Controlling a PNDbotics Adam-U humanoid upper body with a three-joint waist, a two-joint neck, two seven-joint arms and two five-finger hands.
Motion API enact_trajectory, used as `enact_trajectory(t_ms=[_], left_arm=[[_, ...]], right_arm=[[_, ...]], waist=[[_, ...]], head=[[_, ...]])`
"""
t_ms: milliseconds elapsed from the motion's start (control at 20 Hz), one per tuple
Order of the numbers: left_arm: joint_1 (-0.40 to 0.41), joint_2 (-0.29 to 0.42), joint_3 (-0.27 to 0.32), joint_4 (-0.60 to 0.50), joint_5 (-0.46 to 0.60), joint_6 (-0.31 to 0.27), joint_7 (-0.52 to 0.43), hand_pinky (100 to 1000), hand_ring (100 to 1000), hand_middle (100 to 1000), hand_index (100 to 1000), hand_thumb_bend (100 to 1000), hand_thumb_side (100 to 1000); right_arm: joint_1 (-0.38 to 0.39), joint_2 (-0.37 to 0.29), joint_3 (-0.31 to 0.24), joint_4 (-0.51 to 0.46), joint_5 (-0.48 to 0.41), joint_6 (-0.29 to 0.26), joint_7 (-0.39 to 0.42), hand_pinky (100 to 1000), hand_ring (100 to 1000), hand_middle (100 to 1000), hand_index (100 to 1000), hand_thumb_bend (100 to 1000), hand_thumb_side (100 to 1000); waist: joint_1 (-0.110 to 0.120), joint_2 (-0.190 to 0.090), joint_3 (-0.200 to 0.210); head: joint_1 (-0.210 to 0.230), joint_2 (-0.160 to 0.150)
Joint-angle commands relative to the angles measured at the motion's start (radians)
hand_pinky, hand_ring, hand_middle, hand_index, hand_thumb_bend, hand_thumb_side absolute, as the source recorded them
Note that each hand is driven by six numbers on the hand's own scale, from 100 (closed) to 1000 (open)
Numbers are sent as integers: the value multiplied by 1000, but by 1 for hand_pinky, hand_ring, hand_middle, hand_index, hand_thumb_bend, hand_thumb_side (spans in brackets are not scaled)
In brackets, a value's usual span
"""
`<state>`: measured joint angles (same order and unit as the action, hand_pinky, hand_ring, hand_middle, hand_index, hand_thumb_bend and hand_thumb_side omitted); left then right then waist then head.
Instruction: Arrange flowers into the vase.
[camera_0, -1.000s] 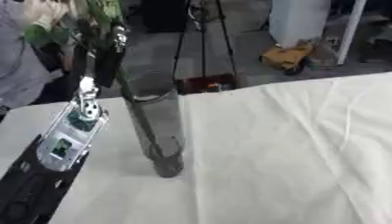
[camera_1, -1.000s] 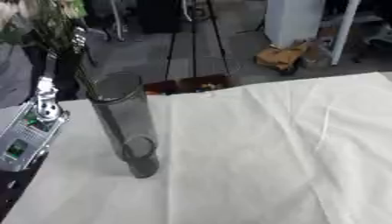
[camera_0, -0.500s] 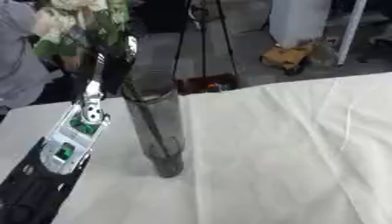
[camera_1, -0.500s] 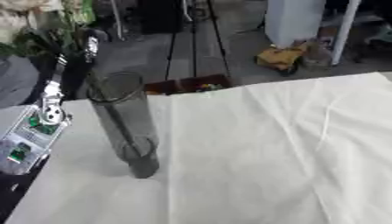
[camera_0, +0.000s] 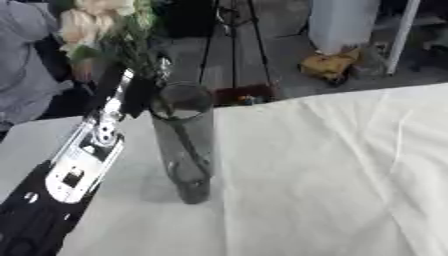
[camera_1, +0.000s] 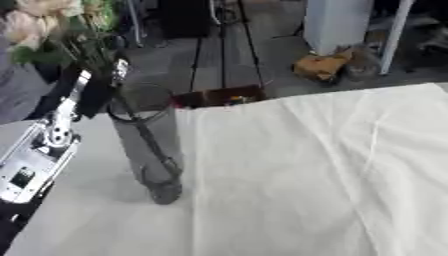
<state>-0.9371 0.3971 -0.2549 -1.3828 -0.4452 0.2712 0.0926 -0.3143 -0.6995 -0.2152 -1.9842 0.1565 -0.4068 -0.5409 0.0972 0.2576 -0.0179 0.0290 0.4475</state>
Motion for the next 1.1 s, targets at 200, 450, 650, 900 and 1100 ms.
enact_trajectory(t_ms=[200,450,650,900,1100], left_arm=[[-12,44,25,-32,-57,5,-75,608,819,899,1000,100,1000],[-11,46,33,-35,-67,17,-71,605,817,896,1000,100,1000],[-11,49,34,-39,-60,21,-64,606,816,896,1000,100,1000],[-11,59,34,-45,-59,21,-66,613,825,901,1000,100,1000],[-5,71,27,-48,-60,15,-100,667,865,926,1000,100,1000]], right_arm=[[-8,-21,-11,-16,9,1,-5,897,1000,820,899,100,1000],[-7,-20,-12,-16,9,1,-7,897,1000,820,898,100,1000],[-6,-19,-12,-16,10,3,-7,897,1000,820,898,100,1000],[-6,-20,-12,-16,11,3,-8,897,1000,820,898,100,1000],[-4,-20,-13,-16,12,4,-10,897,1000,820,898,100,1000]], waist=[[-7,-25,4],[-9,-27,4],[-9,-28,5],[-8,-30,6],[-7,-32,7]], head=[[1,-8],[3,-11],[4,-13],[4,-12],[4,-10]])
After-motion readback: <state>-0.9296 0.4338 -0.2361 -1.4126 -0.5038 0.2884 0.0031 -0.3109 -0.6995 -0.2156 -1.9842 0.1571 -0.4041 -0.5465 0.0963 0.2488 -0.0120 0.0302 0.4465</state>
